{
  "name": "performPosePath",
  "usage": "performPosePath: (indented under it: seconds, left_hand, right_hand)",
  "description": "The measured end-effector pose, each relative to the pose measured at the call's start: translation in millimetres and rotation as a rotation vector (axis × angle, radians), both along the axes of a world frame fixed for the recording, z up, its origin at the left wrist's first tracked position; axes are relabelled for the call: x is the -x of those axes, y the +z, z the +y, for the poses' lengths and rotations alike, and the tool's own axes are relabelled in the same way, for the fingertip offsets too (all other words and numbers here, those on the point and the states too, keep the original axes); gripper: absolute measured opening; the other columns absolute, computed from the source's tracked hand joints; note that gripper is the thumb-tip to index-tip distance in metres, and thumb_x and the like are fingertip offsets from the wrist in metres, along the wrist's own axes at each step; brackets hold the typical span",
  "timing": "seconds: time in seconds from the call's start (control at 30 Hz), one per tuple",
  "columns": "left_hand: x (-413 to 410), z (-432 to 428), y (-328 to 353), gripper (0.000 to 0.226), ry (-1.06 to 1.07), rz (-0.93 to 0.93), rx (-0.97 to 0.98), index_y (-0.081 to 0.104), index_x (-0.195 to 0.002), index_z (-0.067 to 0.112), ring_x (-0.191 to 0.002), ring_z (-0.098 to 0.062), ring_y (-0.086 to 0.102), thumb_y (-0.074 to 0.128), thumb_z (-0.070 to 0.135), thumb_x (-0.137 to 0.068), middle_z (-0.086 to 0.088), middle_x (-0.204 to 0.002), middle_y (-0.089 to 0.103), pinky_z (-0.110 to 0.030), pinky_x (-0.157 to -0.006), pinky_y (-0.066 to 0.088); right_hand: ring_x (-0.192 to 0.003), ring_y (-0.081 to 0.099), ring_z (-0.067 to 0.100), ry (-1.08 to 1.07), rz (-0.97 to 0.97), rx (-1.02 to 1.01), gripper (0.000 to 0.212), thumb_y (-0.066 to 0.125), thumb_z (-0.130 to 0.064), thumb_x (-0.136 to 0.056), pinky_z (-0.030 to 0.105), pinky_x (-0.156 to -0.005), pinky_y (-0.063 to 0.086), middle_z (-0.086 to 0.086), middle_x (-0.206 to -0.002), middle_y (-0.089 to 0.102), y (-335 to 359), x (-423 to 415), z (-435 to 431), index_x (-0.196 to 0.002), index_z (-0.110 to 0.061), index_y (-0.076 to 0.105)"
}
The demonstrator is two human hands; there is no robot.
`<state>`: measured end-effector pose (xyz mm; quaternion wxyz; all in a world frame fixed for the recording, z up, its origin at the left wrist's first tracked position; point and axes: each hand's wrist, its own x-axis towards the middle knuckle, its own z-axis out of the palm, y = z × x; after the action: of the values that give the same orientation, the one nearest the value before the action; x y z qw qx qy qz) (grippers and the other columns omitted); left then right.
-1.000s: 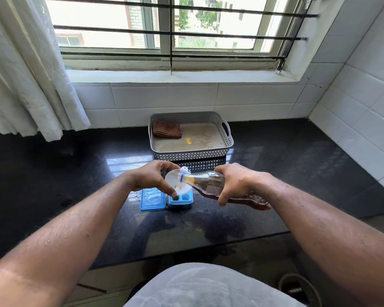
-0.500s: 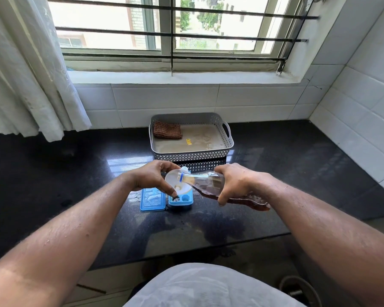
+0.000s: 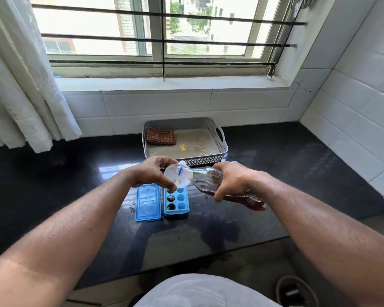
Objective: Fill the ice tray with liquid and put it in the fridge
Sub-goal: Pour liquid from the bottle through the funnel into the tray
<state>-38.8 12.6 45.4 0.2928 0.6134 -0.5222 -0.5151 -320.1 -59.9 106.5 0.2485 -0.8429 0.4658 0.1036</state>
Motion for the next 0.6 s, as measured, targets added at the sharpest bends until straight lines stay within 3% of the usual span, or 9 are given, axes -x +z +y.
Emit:
performPosePath:
  seconds: [0.2,0.3,0.47,0.6]
  left_hand:
    - [0,-15,3,0.082,-0.030,0.013,-0.010,0.063,-0.132,0.018,-0.094,-0.014,0.076,0.096,-0.003,-0.060,-0.006,-0.117,0.073,-0.029,-0.074,0.062]
    - [-1,-21,3,0.082,-0.051,0.021,-0.009,0.062,-0.132,0.019,-0.094,-0.015,0.076,0.095,-0.004,-0.061,-0.007,-0.116,0.073,-0.031,-0.075,0.062]
    - [-2,-31,2,0.083,-0.068,0.028,-0.006,0.061,-0.133,0.019,-0.093,-0.014,0.076,0.094,-0.006,-0.061,-0.008,-0.117,0.073,-0.030,-0.076,0.063]
    - [-5,-36,1,0.084,-0.047,0.038,-0.012,0.062,-0.132,0.020,-0.099,-0.019,0.076,0.095,-0.006,-0.059,-0.008,-0.120,0.071,-0.040,-0.084,0.064]
  right_hand:
    - [-0.086,0.064,0.011,-0.053,0.013,-0.001,0.066,0.094,-0.045,-0.044,0.030,-0.068,0.051,-0.010,-0.098,0.064,2,1,-6,-0.099,-0.033,0.059]
    - [-0.087,0.064,0.011,-0.066,0.021,-0.007,0.066,0.095,-0.044,-0.046,0.030,-0.067,0.051,-0.009,-0.100,0.064,4,-1,-7,-0.100,-0.034,0.060]
    - [-0.082,0.067,0.010,-0.090,0.040,-0.023,0.066,0.095,-0.040,-0.046,0.027,-0.059,0.051,-0.009,-0.098,0.066,8,-4,-7,-0.101,-0.035,0.060]
    - [-0.068,0.075,0.012,-0.119,0.041,-0.070,0.066,0.097,-0.033,-0.048,0.022,-0.043,0.052,-0.007,-0.095,0.069,12,-7,-9,-0.102,-0.036,0.059]
